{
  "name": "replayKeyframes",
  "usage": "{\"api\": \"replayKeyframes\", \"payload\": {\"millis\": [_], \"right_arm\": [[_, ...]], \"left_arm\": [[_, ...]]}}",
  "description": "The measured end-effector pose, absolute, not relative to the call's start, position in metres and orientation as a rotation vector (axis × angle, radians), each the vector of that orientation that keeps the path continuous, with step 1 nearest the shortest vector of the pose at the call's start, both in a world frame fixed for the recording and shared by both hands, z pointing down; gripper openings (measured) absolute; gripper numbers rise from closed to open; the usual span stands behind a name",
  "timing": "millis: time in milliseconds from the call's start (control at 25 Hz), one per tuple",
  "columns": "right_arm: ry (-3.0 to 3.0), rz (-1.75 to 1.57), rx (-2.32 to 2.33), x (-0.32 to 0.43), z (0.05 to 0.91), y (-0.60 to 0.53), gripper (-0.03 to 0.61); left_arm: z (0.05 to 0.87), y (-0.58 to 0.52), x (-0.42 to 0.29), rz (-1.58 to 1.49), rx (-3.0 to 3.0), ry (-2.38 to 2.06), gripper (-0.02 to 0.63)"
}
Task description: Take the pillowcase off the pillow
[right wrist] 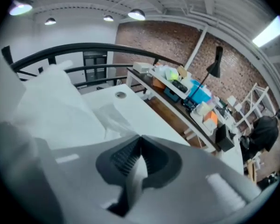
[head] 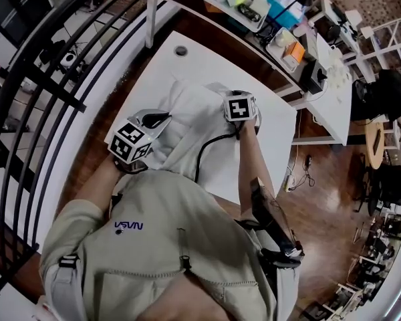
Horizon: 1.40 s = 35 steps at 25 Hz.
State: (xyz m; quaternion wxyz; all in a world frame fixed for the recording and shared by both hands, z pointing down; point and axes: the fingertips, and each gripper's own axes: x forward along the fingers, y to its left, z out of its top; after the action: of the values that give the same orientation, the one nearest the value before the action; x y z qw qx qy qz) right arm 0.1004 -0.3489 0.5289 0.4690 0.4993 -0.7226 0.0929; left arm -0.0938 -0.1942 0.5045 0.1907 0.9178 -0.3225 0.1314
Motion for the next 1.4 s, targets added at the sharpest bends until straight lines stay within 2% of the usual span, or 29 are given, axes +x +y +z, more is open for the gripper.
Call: {"api": "replayKeyframes", "payload": {"millis": [240, 320, 440, 720, 920, 1080, 1400], "right_arm": [[-2.035, 0.199, 1.365, 0.069, 0.481, -0.335, 0.044], [-2.120, 0.240, 1.406, 0.058, 0.465, -0.315, 0.063], [-2.180, 0.316, 1.448, 0.046, 0.458, -0.269, 0.087], [-2.134, 0.519, 1.476, 0.019, 0.486, -0.181, 0.087], [-2.147, 0.527, 1.471, 0.000, 0.490, -0.147, 0.087], [-2.210, 0.531, 1.383, -0.015, 0.498, -0.126, 0.087], [-2.280, 0.515, 1.123, -0.023, 0.521, -0.075, 0.087]], "left_arm": [[0.523, -0.229, -0.081, 0.685, 2.714, -1.105, 0.049], [0.524, -0.229, -0.087, 0.668, 2.719, -1.165, 0.028], [0.520, -0.218, -0.105, 0.555, 2.642, -1.182, 0.043], [0.543, -0.163, -0.128, 0.365, 2.402, -0.910, 0.212], [0.553, -0.137, -0.125, 0.321, 2.353, -0.775, 0.275], [0.566, -0.110, -0.110, 0.411, 2.341, -0.725, 0.278], [0.591, -0.105, -0.086, 0.521, 2.247, -0.892, 0.204]]}}
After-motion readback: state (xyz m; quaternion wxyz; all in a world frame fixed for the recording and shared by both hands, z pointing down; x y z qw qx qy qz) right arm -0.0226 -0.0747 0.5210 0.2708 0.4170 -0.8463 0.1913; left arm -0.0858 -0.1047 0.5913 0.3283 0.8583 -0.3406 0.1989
